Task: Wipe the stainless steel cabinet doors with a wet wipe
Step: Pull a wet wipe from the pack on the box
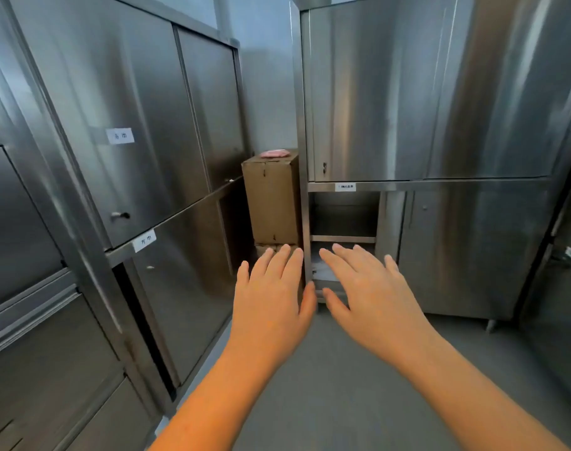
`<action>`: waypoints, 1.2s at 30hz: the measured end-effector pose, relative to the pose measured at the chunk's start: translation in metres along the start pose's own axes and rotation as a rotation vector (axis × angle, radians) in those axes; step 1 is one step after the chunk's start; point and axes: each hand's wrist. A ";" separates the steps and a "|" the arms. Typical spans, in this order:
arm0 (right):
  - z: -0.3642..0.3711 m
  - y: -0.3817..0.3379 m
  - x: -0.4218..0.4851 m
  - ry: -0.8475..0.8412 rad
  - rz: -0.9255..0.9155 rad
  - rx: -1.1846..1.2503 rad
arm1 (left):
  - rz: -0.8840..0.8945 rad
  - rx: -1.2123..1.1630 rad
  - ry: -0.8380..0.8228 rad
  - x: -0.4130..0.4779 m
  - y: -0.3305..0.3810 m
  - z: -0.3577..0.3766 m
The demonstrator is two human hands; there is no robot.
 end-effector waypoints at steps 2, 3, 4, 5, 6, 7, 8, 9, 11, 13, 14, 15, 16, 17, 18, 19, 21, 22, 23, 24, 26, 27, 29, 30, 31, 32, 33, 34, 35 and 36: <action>0.025 0.021 0.027 0.017 0.005 0.007 | 0.007 -0.005 0.013 0.025 -0.005 0.032; 0.037 0.032 0.041 0.016 0.003 0.007 | 0.008 -0.003 0.018 0.039 -0.008 0.048; 0.049 0.045 0.053 0.010 0.001 0.009 | 0.008 0.004 0.021 0.054 -0.008 0.064; 0.061 0.058 0.065 0.011 -0.001 0.009 | 0.012 0.012 0.028 0.069 -0.009 0.081; 0.071 0.072 0.077 0.006 0.001 0.005 | 0.014 0.016 0.032 0.085 -0.008 0.098; 0.081 0.087 0.089 -0.008 0.006 0.001 | 0.011 0.015 0.033 0.100 -0.006 0.113; 0.088 0.101 0.103 -0.018 0.010 -0.001 | 0.007 0.012 0.031 0.116 -0.004 0.128; 0.093 0.116 0.118 -0.024 0.017 -0.005 | 0.004 0.010 0.035 0.133 -0.002 0.143; 0.108 0.141 0.148 -0.023 0.023 -0.013 | -0.005 0.005 0.034 0.166 0.001 0.170; 0.124 0.163 0.179 -0.019 0.015 -0.020 | -0.026 0.005 0.038 0.192 -0.002 0.195; 0.132 0.171 0.195 -0.021 0.012 -0.012 | -0.039 0.007 0.038 0.204 -0.005 0.207; 0.141 0.177 0.209 -0.031 0.011 -0.001 | -0.051 0.008 0.031 0.214 -0.010 0.219; 0.151 0.181 0.222 -0.043 0.008 0.007 | -0.059 0.012 0.022 0.224 -0.016 0.231; 0.162 0.186 0.233 -0.062 0.007 0.008 | -0.064 0.020 0.017 0.232 -0.024 0.242; 0.173 0.189 0.246 -0.077 0.004 0.005 | -0.071 0.028 0.011 0.240 -0.033 0.253; 0.183 0.190 0.258 -0.098 0.000 0.007 | -0.082 0.038 0.008 0.249 -0.042 0.263; 0.200 0.190 0.283 -0.163 -0.017 0.013 | -0.115 0.055 -0.007 0.265 -0.061 0.283; 0.212 0.191 0.297 -0.179 -0.029 0.017 | -0.130 0.059 -0.022 0.273 -0.071 0.293; 0.222 0.192 0.310 -0.206 -0.026 0.053 | -0.139 0.062 -0.033 0.280 -0.082 0.303; 0.233 0.192 0.324 -0.204 -0.026 0.079 | -0.143 0.063 -0.040 0.288 -0.094 0.314; 0.258 0.187 0.353 -0.181 -0.013 0.093 | -0.145 0.080 -0.047 0.306 -0.123 0.336; 0.269 0.183 0.368 -0.201 -0.002 0.092 | -0.146 0.098 -0.038 0.315 -0.139 0.346; 0.291 0.174 0.403 -0.229 -0.014 0.096 | -0.155 0.114 -0.024 0.334 -0.173 0.365; 0.301 0.170 0.421 -0.241 -0.020 0.088 | -0.162 0.109 -0.027 0.344 -0.190 0.373; 0.312 0.165 0.439 -0.253 -0.024 0.072 | -0.164 0.104 -0.027 0.356 -0.207 0.380; 0.322 0.161 0.457 -0.264 -0.022 0.077 | -0.164 0.103 -0.024 0.367 -0.223 0.386; 0.331 0.154 0.475 -0.270 -0.017 0.086 | -0.157 0.108 -0.018 0.378 -0.240 0.392; 0.344 0.149 0.491 -0.273 -0.010 0.090 | -0.150 0.114 -0.012 0.389 -0.255 0.398; 0.353 0.142 0.506 -0.258 -0.007 0.088 | -0.143 0.118 -0.004 0.399 -0.270 0.405; 0.362 0.137 0.520 -0.236 -0.006 0.097 | -0.140 0.115 0.002 0.408 -0.283 0.412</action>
Point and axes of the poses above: each hand's wrist, its own x-axis towards the middle knuckle, its own z-axis out of the palm, y = z × x, and after that the axes turned 1 degree about z, right-handed
